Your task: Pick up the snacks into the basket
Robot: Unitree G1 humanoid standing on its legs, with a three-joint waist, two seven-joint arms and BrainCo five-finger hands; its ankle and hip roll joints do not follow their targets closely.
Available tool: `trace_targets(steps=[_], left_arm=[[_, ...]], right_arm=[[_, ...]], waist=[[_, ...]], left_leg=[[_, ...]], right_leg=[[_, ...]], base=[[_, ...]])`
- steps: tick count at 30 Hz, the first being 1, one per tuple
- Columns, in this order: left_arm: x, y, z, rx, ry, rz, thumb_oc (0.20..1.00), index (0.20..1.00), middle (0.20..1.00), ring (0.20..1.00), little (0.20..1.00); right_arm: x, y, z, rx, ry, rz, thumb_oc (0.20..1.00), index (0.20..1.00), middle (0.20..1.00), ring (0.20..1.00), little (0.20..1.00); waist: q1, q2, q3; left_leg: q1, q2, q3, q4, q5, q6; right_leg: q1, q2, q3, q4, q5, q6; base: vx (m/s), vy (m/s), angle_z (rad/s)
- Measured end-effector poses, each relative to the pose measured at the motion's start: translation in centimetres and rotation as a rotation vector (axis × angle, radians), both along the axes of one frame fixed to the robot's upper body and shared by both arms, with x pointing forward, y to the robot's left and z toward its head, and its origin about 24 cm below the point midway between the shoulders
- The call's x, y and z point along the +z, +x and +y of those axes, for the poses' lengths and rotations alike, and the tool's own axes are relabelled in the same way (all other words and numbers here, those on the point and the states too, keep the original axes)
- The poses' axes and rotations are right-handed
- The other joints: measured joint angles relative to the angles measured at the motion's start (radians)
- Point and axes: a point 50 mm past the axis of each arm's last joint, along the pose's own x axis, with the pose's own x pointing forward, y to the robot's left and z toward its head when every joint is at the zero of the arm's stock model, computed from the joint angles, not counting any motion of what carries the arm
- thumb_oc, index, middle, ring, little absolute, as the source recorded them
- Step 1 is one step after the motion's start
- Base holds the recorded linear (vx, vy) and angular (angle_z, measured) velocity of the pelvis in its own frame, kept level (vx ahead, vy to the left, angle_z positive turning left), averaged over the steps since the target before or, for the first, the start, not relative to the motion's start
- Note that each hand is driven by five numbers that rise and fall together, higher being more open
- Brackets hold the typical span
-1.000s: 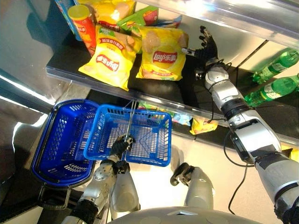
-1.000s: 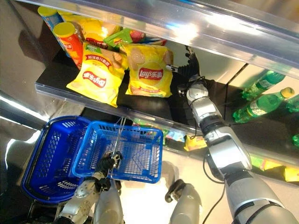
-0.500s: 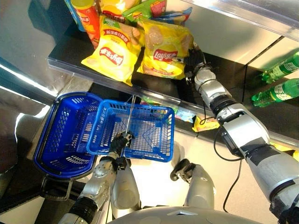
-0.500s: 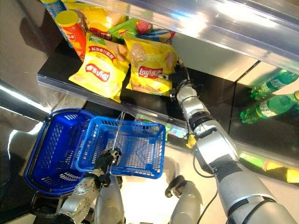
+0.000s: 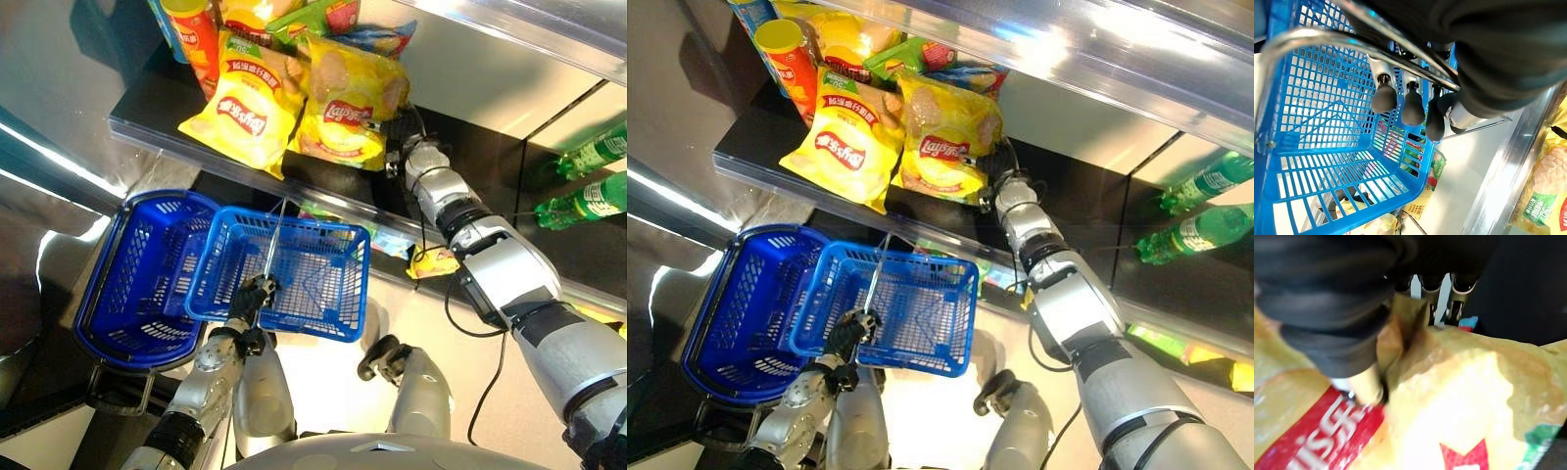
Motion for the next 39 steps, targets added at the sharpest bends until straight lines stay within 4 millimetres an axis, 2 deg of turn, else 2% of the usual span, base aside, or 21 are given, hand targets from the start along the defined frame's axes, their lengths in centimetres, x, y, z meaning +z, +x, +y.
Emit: trace_targets(steps=[5,11,14,21,26,27,28,29,39], left_arm=[[0.2,0.2,0.0,-0.002,0.009,-0.005,0.200,0.200,0.200,0.200,0.200],[0.2,0.2,0.3,0.008,0.021,-0.002,0.200,0.200,0.200,0.200,0.200],[-0.3,0.0,0.4,0.021,0.023,0.026,0.200,0.200,0.200,0.200,0.200],[-0.7,-0.8,1.4,0.073,0.004,0.057,0.200,0.200,0.200,0.200,0.200],[-1.2,-1.5,1.9,0.098,-0.001,0.090,0.200,0.200,0.200,0.200,0.200],[-1.3,-1.6,2.0,0.103,-0.002,0.093,0.200,0.200,0.200,0.200,0.200],[-1.3,-1.6,2.0,0.105,-0.003,0.094,0.200,0.200,0.200,0.200,0.200],[-1.3,-1.7,2.1,0.110,-0.010,0.097,0.200,0.200,0.200,0.200,0.200],[-1.2,-1.7,2.0,0.105,-0.016,0.091,0.200,0.200,0.200,0.200,0.200]], right_arm=[[0.1,0.0,0.0,-0.009,0.002,-0.006,0.200,0.200,0.200,0.200,0.200],[0.1,-0.2,-0.1,-0.017,-0.016,-0.026,0.200,0.200,0.200,0.200,0.200],[-1.4,-1.0,-1.0,-0.010,-0.052,-0.046,0.200,0.200,0.200,0.200,0.200],[-3.5,-2.8,-3.7,-0.037,-0.222,-0.078,0.200,0.200,0.200,0.200,0.200],[-5.0,-3.8,-5.2,-0.079,-0.333,-0.068,0.200,0.200,0.200,0.200,0.200],[-5.0,-3.8,-5.5,-0.091,-0.351,-0.067,0.511,0.511,0.511,0.511,0.511],[-5.1,-3.7,-5.6,-0.093,-0.360,-0.064,0.915,0.915,0.915,0.915,0.915],[-5.3,-3.7,-5.7,-0.100,-0.363,-0.052,1.000,1.000,1.000,1.000,1.000],[-7.4,-3.5,-6.8,-0.149,-0.344,0.057,1.000,1.000,1.000,1.000,1.000]], waist=[[-0.001,0.000,0.000],[-0.027,-0.001,0.000],[-0.025,-0.002,0.000],[-0.063,-0.010,-0.003],[-0.070,-0.014,-0.005],[-0.077,-0.015,-0.005],[-0.077,-0.015,-0.005],[-0.077,-0.015,-0.005],[-0.065,-0.033,-0.018]], left_leg=[[0.000,0.000,0.000,0.004,0.000,0.000],[0.008,0.001,-0.001,0.010,-0.001,0.000],[0.052,0.003,0.005,-0.003,-0.001,0.000],[0.107,0.008,0.030,-0.021,-0.003,0.002],[0.153,0.014,0.050,-0.033,-0.003,0.002],[0.158,0.015,0.055,-0.035,-0.002,0.002],[0.160,0.015,0.057,-0.035,-0.003,0.003],[0.161,0.016,0.058,-0.035,-0.004,0.006],[0.150,0.015,0.067,-0.036,-0.003,0.011]], right_leg=[[0.000,-0.002,0.001,0.003,0.000,0.000],[0.008,-0.001,0.005,0.002,0.002,0.001],[0.052,0.010,0.005,-0.022,0.008,0.007],[0.093,0.024,0.011,-0.057,0.030,0.010],[0.121,0.034,0.028,-0.077,0.042,0.009],[0.120,0.035,0.033,-0.077,0.044,0.008],[0.120,0.035,0.035,-0.077,0.045,0.007],[0.119,0.035,0.037,-0.078,0.047,0.006],[0.107,0.033,0.040,-0.088,0.056,0.007]], base=[[0.00,0.000,0.00],[0.01,0.001,0.00],[0.01,0.000,-0.01],[0.04,-0.002,-0.07],[0.02,-0.010,-0.12],[-0.01,-0.010,-0.08],[-0.01,-0.006,-0.08],[-0.01,-0.004,-0.06],[0.00,-0.001,0.00]])
